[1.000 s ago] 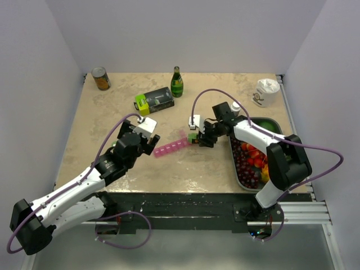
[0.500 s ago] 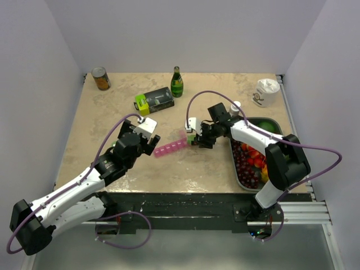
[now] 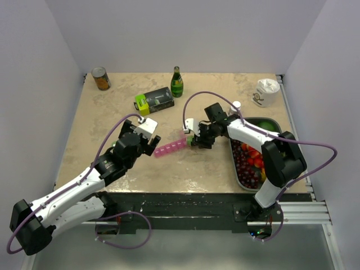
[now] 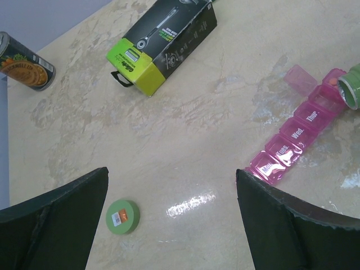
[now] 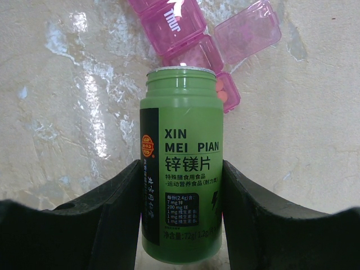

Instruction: Sort the pills into containers

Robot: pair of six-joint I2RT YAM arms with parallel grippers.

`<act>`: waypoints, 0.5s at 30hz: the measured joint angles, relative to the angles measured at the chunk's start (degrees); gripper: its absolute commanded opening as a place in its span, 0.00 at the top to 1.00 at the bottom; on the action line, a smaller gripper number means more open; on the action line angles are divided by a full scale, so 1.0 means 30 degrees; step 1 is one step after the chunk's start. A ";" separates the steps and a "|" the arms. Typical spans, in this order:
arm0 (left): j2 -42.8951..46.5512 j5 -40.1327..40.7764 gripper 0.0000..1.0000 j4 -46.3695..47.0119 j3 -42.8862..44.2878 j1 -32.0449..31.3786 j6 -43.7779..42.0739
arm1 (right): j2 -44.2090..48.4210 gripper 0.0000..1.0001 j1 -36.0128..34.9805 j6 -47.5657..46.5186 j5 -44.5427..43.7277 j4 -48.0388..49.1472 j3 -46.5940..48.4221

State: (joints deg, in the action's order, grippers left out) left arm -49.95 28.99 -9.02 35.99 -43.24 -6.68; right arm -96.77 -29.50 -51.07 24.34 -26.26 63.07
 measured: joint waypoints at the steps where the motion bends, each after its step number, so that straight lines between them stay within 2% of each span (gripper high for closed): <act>1: 0.0000 -0.0022 0.01 0.0000 0.0000 0.0000 0.0000 | -0.0080 1.00 -0.0044 0.0000 -0.0109 0.0000 0.0036; 15: 0.0000 -0.0168 0.00 -0.0029 0.0000 0.0000 -0.0007 | -0.0197 1.00 -0.0430 0.0022 -0.0823 -0.0197 0.0605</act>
State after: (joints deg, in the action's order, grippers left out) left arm -49.95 28.49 -9.10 35.99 -43.24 -6.70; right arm -97.36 -30.79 -51.00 21.87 -26.85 64.88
